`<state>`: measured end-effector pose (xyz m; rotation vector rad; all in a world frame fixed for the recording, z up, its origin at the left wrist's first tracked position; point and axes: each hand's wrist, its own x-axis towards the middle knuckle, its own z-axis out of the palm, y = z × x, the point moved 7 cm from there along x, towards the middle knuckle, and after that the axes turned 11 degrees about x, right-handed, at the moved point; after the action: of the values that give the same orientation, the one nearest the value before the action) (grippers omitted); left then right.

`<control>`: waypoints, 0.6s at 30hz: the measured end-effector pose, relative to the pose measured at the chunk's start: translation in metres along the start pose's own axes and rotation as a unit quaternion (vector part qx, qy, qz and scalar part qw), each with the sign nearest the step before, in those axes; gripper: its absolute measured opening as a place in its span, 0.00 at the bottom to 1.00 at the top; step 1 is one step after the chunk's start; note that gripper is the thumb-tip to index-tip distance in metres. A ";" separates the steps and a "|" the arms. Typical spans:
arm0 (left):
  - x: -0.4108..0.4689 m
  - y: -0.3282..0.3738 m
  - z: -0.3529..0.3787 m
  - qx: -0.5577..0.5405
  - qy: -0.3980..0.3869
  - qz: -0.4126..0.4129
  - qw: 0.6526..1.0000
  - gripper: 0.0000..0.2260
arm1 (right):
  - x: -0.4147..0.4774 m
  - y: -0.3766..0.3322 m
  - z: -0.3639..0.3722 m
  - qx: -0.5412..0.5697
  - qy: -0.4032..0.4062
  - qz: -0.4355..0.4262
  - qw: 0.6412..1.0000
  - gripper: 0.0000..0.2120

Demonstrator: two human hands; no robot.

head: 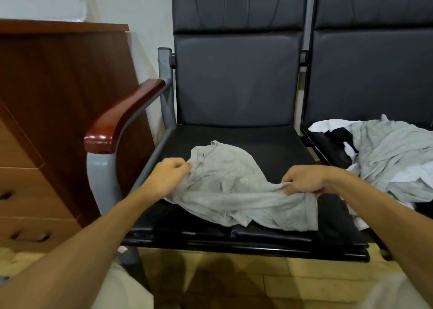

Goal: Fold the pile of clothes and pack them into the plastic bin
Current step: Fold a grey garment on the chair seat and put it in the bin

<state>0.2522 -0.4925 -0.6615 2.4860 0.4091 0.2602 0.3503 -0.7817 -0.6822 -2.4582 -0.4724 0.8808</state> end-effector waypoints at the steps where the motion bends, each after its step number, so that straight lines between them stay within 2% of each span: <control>1: -0.003 -0.001 0.012 0.099 -0.051 0.046 0.993 0.17 | -0.002 -0.002 0.004 0.006 -0.019 0.006 1.000 0.09; 3: -0.012 -0.003 0.033 0.205 -0.141 0.103 0.963 0.13 | -0.002 -0.004 0.009 0.030 -0.031 0.023 0.999 0.11; 6: -0.026 0.005 0.047 0.181 -0.227 0.145 0.946 0.12 | 0.006 -0.004 0.004 0.006 0.028 0.031 0.999 0.22; 8: -0.034 0.012 0.053 0.160 -0.275 0.166 0.933 0.19 | 0.013 -0.004 0.003 -0.028 0.068 0.027 0.997 0.27; 9: -0.039 0.014 0.058 0.187 -0.303 0.177 0.918 0.24 | 0.016 -0.004 0.007 -0.032 0.069 0.025 0.997 0.27; 11: -0.046 0.013 0.069 0.284 -0.330 0.203 0.877 0.37 | 0.020 -0.008 0.025 -0.056 0.032 0.013 0.998 0.29; 13: -0.048 0.014 0.077 0.343 -0.316 0.225 0.856 0.41 | 0.023 -0.014 0.037 -0.109 0.009 -0.009 0.994 0.31; 14: -0.046 0.017 0.080 0.332 -0.299 0.239 0.862 0.37 | 0.024 -0.015 0.038 -0.120 0.012 -0.016 0.993 0.28; 15: -0.043 0.022 0.079 0.303 -0.280 0.256 0.874 0.28 | 0.024 -0.016 0.034 -0.114 0.022 -0.024 0.993 0.23; 17: -0.036 0.028 0.071 0.244 -0.242 0.277 0.897 0.10 | 0.020 -0.014 0.023 -0.063 0.038 -0.032 0.997 0.15; 18: -0.032 0.028 0.066 0.221 -0.229 0.269 0.909 0.07 | 0.016 -0.011 0.017 -0.015 0.043 -0.031 0.998 0.13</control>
<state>0.2471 -0.5606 -0.7007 2.9445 -0.4756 -0.2378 0.3488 -0.7600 -0.6957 -2.4821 -0.5326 0.7448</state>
